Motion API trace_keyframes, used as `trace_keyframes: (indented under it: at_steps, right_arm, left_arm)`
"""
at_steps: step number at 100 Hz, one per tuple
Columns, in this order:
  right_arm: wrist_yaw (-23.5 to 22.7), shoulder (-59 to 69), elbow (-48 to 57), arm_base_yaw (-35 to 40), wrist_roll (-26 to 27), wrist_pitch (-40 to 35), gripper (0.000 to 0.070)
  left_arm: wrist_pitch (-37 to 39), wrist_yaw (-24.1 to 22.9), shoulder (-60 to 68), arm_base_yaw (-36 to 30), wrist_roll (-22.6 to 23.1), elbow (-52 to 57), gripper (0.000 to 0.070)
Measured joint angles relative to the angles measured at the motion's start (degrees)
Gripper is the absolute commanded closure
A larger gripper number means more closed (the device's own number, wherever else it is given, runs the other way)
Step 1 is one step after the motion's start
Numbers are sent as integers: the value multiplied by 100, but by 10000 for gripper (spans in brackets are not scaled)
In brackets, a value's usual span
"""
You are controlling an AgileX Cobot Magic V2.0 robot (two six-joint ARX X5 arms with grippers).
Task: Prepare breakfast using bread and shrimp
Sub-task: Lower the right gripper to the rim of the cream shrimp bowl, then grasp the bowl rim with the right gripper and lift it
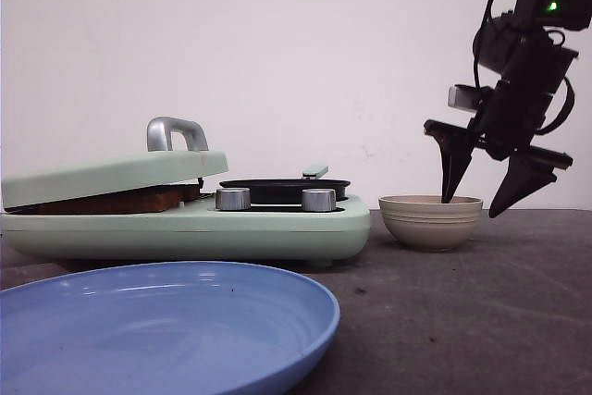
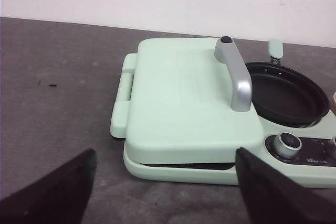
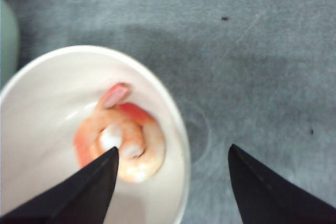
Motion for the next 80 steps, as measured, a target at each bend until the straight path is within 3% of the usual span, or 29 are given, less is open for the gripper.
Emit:
trace_keyframes:
  at_steps: [41, 45, 59, 76, 80]
  right_arm:
    - [227, 330, 2, -11, -151, 140, 294]
    - [258, 365, 2, -11, -151, 144, 332]
    - [240, 422, 2, -24, -201, 166, 579]
    - [33, 424, 2, -17, -269, 173, 690]
    - [-55, 424, 2, -9, -273, 179, 690]
  left_arm:
    - [0, 0, 15, 0, 74, 0, 230]
    - [0, 0, 15, 0, 74, 2, 230]
    - [0, 0, 15, 0, 74, 0, 230]
    - [0, 0, 15, 0, 77, 0, 230]
    - [0, 0, 15, 0, 74, 0, 230]
